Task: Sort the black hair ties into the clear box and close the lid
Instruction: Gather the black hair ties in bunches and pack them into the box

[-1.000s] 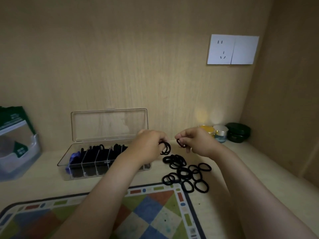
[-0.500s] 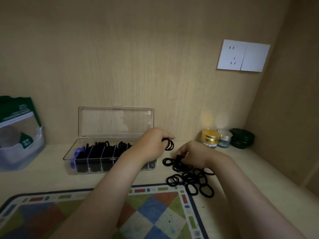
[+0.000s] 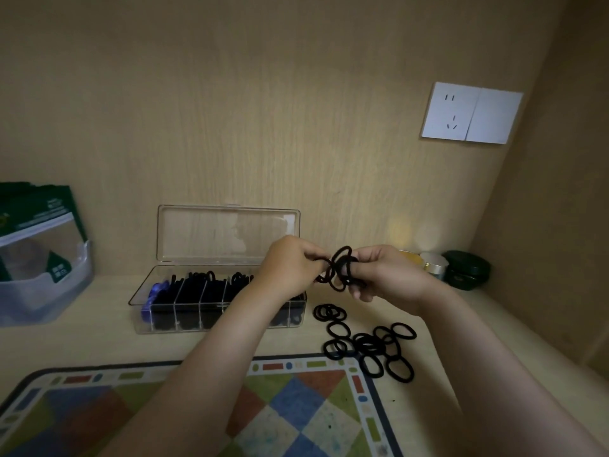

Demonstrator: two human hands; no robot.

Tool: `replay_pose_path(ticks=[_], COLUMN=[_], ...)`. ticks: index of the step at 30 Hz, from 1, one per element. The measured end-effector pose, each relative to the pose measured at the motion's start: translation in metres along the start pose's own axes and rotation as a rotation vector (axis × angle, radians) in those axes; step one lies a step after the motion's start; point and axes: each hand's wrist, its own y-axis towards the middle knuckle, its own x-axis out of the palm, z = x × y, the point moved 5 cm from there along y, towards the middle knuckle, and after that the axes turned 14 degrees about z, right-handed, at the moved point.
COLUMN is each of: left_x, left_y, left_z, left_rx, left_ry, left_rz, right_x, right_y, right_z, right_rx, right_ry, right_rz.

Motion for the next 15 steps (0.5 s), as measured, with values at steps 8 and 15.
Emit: replay_pose_path(ticks=[8,15], left_x=[0.0119,0.0096], left_y=[-0.0075,-0.0051], left_z=[0.0053,0.0002], left_rx=[-0.367,-0.283], left_ry=[-0.528,-0.410], left_rz=[-0.232,-0.147], right_x=[-0.0065,-0.0017], right_y=[0.0083,0.0098], right_z=[0.0020,-0.0015], right_rx=[-0.090,-0.179], right_ry=[-0.093,-0.155], right_rz=[0.294,0.263])
